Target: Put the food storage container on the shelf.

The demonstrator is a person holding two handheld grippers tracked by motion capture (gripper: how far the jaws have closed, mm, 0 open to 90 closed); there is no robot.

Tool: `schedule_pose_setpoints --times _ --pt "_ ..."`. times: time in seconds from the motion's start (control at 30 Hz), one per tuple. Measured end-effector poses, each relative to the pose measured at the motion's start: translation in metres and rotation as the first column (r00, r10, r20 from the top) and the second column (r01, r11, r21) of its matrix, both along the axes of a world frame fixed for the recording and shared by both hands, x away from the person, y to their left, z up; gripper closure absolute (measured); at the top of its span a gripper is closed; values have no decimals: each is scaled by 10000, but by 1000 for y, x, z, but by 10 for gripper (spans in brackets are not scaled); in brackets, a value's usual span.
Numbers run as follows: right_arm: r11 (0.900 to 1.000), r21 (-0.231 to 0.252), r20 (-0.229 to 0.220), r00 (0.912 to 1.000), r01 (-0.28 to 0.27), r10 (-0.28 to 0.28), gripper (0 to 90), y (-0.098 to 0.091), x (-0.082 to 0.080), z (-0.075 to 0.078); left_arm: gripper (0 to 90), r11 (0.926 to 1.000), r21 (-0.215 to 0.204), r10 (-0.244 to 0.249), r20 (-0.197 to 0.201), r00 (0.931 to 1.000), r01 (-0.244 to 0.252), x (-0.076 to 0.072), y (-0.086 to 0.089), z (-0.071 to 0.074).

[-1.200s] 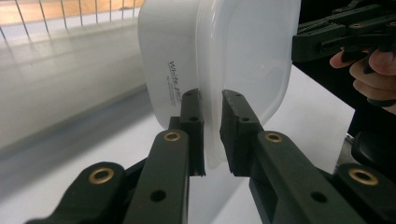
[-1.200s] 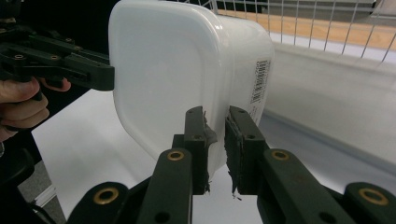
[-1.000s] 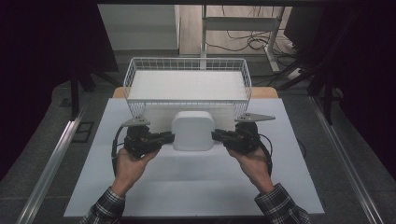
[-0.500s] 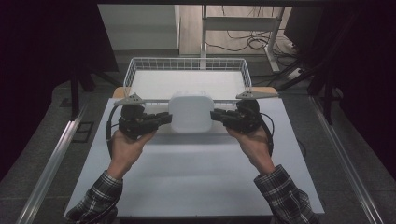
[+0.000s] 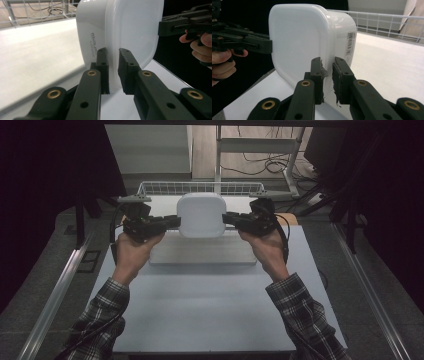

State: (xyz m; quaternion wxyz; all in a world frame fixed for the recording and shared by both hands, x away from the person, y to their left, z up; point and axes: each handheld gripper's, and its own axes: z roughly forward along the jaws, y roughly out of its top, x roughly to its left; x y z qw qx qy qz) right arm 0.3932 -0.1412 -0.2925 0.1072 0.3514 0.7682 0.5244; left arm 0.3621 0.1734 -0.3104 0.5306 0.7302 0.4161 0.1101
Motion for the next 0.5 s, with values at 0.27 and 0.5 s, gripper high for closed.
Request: schedule_pose_setpoints --times 0.27,0.5 --pt "9991 -86 -427 9982 408 -411 780 5 30 4 791 9996 80 265 -510 9983 -261 34 -2 3" --pt "9985 -136 -862 9948 530 -540 772 9 47 0 780 9991 78 430 -719 9965 -425 46 -1 -2"
